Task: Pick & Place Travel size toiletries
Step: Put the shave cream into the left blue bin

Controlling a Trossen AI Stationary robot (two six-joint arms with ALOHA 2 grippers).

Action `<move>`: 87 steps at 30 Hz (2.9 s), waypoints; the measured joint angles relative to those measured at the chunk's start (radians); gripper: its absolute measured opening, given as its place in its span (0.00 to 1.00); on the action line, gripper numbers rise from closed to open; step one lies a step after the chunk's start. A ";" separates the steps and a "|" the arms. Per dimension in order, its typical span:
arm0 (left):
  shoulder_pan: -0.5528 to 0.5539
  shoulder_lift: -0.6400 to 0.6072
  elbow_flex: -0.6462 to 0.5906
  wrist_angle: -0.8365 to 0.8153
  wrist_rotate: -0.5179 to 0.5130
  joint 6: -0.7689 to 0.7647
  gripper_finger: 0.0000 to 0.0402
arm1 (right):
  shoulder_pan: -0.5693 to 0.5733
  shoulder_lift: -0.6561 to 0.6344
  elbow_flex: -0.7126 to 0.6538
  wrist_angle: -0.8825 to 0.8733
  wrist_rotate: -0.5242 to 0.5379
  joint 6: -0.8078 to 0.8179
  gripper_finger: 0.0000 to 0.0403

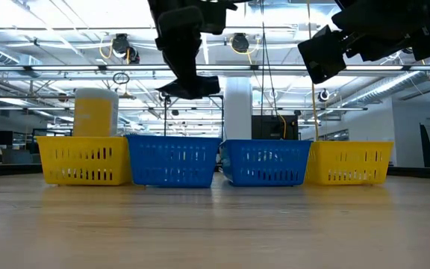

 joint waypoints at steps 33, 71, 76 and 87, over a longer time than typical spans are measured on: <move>0.010 0.000 0.000 -0.034 -0.051 -0.052 0.46 | 0.000 0.000 0.000 0.000 0.000 0.000 0.52; 0.527 0.007 -0.225 0.231 0.081 -0.468 0.46 | 0.000 0.000 0.000 0.001 0.001 0.000 0.52; 0.532 0.019 -0.225 0.271 0.081 -0.475 0.48 | 0.000 0.000 0.000 0.001 0.001 -0.007 0.52; 0.533 0.129 -0.225 0.279 0.103 -0.496 0.46 | 0.000 0.000 0.000 0.000 0.000 -0.008 0.52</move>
